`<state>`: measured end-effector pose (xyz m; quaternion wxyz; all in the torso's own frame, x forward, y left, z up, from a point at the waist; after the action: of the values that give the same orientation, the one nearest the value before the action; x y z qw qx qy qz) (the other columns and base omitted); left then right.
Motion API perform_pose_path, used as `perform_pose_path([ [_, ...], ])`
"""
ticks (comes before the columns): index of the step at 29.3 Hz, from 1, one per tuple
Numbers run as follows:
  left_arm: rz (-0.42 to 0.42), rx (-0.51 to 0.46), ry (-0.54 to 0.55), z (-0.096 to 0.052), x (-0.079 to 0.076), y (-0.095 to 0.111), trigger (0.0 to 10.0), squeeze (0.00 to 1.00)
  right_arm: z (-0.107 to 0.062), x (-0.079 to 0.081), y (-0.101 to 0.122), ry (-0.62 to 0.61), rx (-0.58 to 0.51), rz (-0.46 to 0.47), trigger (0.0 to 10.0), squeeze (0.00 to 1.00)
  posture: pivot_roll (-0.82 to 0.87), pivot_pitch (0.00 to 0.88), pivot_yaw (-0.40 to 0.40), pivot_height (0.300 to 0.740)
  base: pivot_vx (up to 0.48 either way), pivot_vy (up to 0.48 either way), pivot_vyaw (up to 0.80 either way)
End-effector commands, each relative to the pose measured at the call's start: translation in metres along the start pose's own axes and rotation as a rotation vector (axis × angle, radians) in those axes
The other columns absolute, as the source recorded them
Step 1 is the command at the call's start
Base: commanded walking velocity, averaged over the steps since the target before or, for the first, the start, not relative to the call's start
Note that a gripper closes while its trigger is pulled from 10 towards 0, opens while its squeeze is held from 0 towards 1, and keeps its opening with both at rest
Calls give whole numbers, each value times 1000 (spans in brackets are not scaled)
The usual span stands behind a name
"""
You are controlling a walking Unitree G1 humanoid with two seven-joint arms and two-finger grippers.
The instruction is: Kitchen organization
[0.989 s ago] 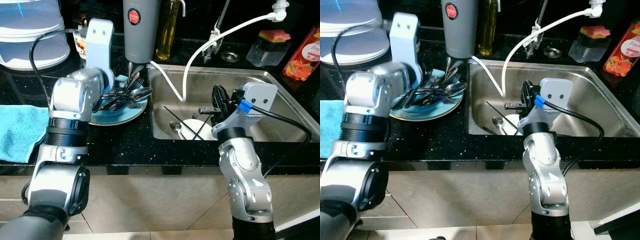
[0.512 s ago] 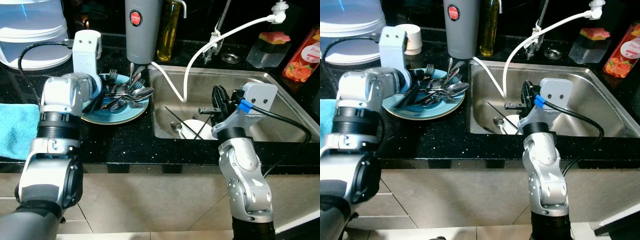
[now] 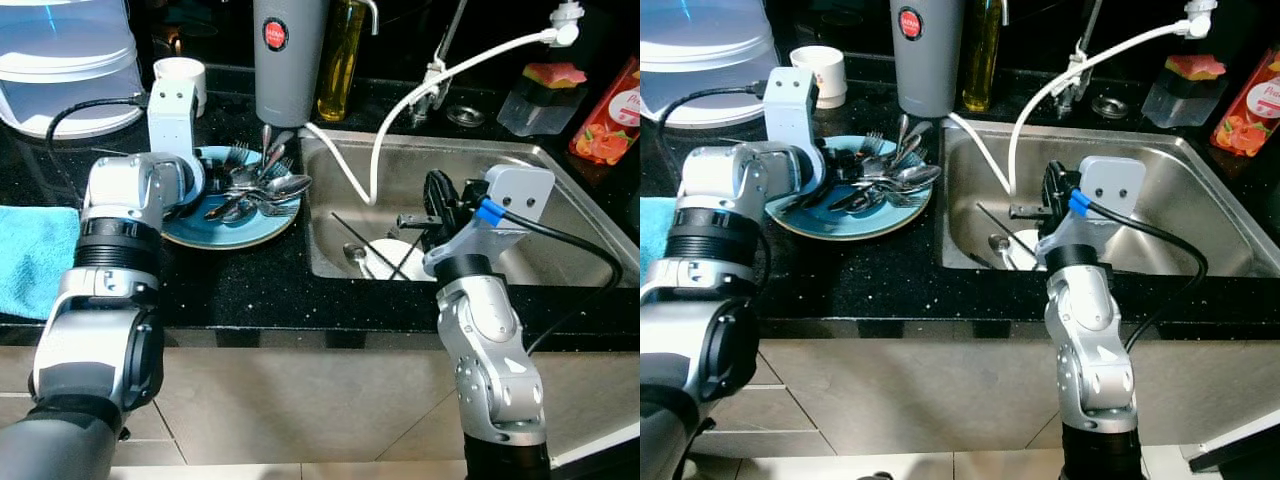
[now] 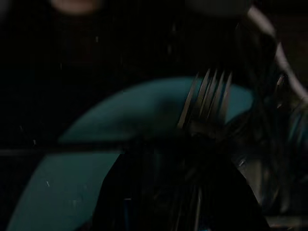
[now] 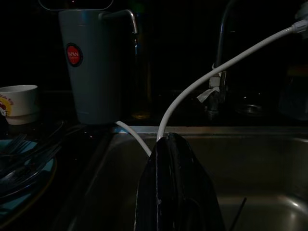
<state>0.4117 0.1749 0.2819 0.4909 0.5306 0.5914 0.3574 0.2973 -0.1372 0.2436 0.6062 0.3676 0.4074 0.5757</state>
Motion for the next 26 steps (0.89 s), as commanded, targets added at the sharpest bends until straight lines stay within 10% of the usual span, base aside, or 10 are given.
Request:
perform_pose_path([
  [1,8,-12,-31,0,-6,4,8039,0,-1,-1,1,0,-1,-4,10000,0,219,53,-70,740,0,0,0],
  [2,29,-4,-69,-1,-11,4,10000,0,-1,-1,1,1,-1,-4,10000,0,219,53,-70,740,0,0,0],
  [6,93,57,-126,-1,-18,-5,9725,0,-1,-1,1,0,1,-4,10000,0,217,57,-66,740,0,0,0],
  [7,86,85,-120,0,-15,-12,7608,0,-2,-1,1,-3,3,-5,10000,0,213,61,-65,740,0,0,0],
  [10,77,109,-121,2,-13,-17,7333,0,-2,-2,0,-5,4,-6,10000,0,213,62,-65,740,0,0,0],
  [11,78,113,-118,2,-12,-18,5725,0,-3,-2,0,-5,5,-6,10000,0,213,62,-65,740,0,0,0],
  [22,92,132,-71,3,-2,-23,2745,0,-3,-2,0,-6,9,-6,10000,0,213,69,-65,740,0,0,0],
  [26,95,36,-76,1,-4,-6,8667,0,-3,-2,0,-5,11,-6,10000,0,211,74,-68,740,0,0,0],
])
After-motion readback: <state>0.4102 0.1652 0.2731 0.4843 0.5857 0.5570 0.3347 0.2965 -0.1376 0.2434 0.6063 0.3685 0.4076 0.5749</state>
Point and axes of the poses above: a point about 5 cm out from each wrist's last joint towards the gripper, its own z axis pointing out of the wrist towards the gripper, its own y axis along the axis of the wrist's last joint, x = y × z, the point moved 1 cm from there along z, pointing out of the wrist towards the gripper, and after that the axes turned 10 degrees about -z, right-handed, at the moved point
